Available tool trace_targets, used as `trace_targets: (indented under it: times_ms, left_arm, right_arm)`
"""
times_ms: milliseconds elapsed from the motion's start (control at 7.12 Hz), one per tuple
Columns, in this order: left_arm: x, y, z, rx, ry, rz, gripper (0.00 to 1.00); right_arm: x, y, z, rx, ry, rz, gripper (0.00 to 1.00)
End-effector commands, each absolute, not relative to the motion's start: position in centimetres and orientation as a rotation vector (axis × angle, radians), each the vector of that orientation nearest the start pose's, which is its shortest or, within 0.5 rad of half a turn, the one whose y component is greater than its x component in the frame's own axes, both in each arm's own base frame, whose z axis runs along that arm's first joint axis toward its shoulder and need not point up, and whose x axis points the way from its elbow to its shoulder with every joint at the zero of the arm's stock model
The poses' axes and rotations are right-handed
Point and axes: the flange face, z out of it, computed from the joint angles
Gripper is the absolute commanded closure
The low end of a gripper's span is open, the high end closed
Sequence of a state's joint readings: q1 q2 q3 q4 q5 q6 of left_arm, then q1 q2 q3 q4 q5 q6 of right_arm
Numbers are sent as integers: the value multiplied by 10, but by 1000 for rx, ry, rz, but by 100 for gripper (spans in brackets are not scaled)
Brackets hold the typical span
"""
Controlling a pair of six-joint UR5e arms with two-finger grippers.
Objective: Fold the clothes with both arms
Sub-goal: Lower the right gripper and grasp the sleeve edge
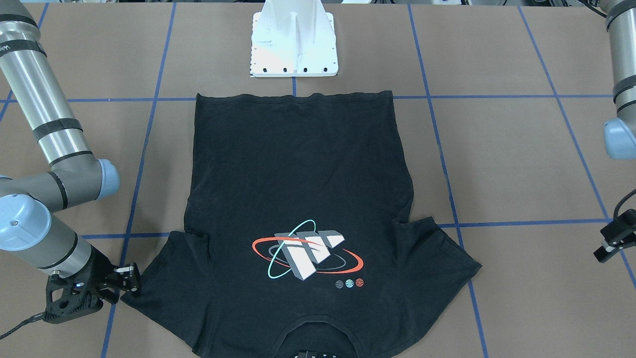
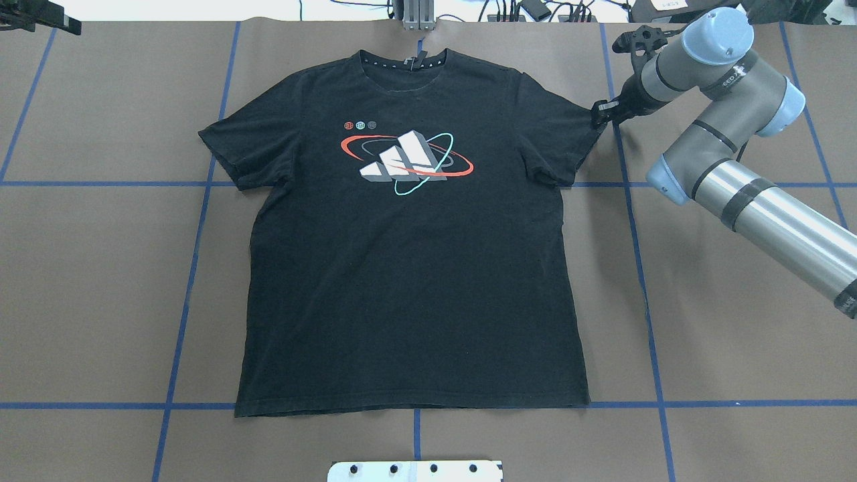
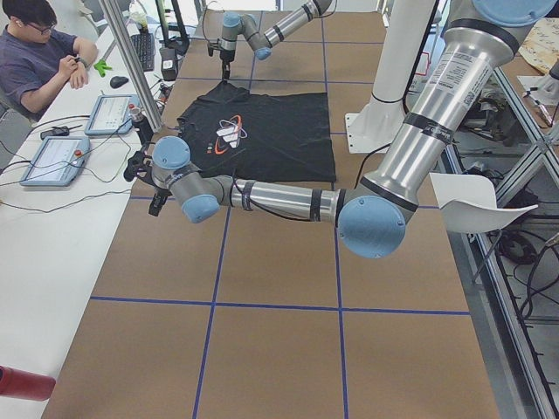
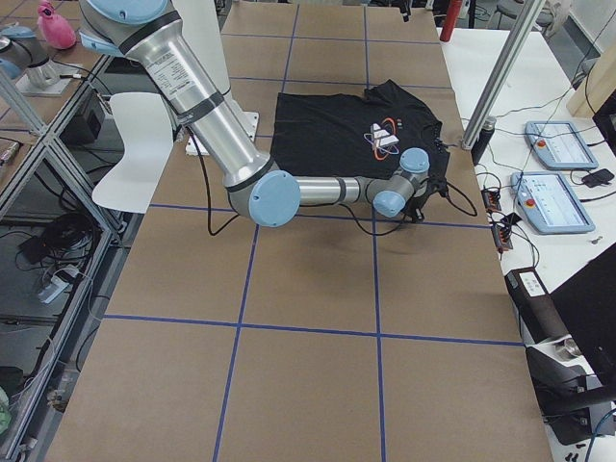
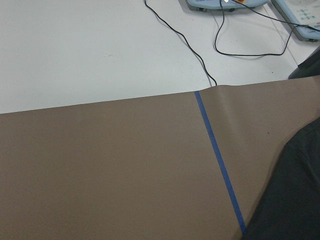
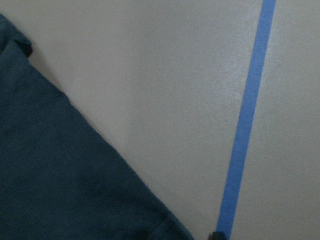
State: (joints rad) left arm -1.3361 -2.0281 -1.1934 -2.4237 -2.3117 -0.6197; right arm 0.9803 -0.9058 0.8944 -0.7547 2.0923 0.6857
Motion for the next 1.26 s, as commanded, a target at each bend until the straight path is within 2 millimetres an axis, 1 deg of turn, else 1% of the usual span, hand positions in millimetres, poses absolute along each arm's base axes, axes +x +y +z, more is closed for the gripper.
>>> trace_targets:
  times_ms: [0, 140, 281, 561, 702, 842, 983, 1123]
  left_arm:
    - [97, -693, 476, 522, 986, 0, 1]
    - [98, -693, 477, 520, 986, 0, 1]
    - [98, -693, 477, 520, 986, 0, 1]
    - [98, -693, 476, 521, 987, 0, 1]
    - [98, -693, 476, 521, 987, 0, 1]
    - [98, -693, 476, 521, 987, 0, 1]
    - [97, -693, 476, 522, 986, -2, 1]
    - [98, -693, 476, 522, 986, 1, 1]
  right_arm:
    - [-368, -700, 489, 336, -862, -118, 68]
    - [-368, -700, 489, 335, -862, -116, 83]
    - [-369, -701, 484, 340, -865, -118, 100]
    - [-368, -705, 477, 345, -873, -113, 100]
    - [-367, -706, 469, 353, -886, -117, 100]
    - [-365, -707, 452, 364, -915, -129, 100]
    - [-364, -704, 439, 361, -954, -154, 100]
    - [-366, -700, 421, 372, -983, -176, 100]
